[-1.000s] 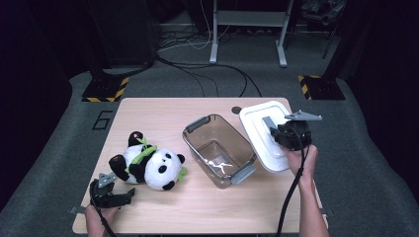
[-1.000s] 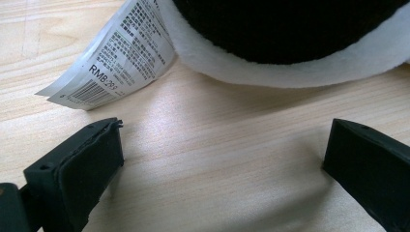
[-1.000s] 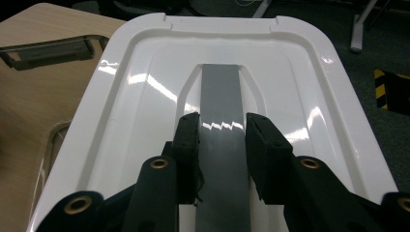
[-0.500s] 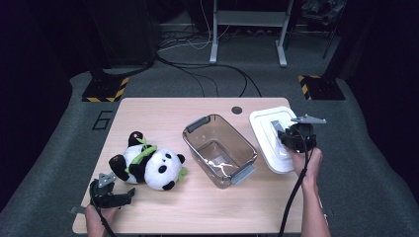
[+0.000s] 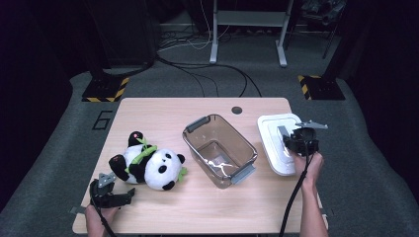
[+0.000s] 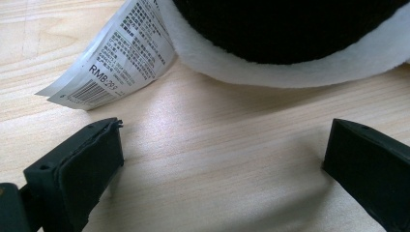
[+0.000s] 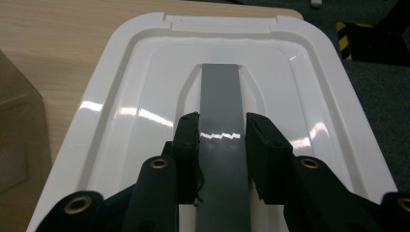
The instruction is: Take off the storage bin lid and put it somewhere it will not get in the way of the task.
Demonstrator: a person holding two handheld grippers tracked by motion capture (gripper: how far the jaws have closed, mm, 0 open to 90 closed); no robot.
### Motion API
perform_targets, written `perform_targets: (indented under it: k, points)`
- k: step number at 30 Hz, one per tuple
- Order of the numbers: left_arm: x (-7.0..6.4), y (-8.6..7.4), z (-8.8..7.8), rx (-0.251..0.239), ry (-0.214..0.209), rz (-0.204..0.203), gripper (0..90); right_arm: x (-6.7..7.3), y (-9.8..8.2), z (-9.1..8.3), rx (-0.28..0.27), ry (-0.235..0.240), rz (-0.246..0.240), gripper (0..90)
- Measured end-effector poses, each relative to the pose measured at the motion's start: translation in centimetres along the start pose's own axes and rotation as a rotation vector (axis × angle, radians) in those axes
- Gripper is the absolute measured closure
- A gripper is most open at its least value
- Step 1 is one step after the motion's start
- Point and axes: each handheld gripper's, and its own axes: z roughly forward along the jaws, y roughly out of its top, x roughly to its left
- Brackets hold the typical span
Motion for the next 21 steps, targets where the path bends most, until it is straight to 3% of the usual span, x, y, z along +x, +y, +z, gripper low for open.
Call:
perform_targets:
  k: [12, 21]
  points:
    - [0.0, 0.0, 0.0, 0.0, 0.0, 0.0, 0.0, -0.3, -2.7, 3.8, 0.05, -0.041, 0.058, 66.9]
    - [0.0, 0.0, 0.0, 0.0, 0.0, 0.0, 0.0, -0.6, -3.6, 5.0, 0.071, -0.044, 0.097, 66.8]
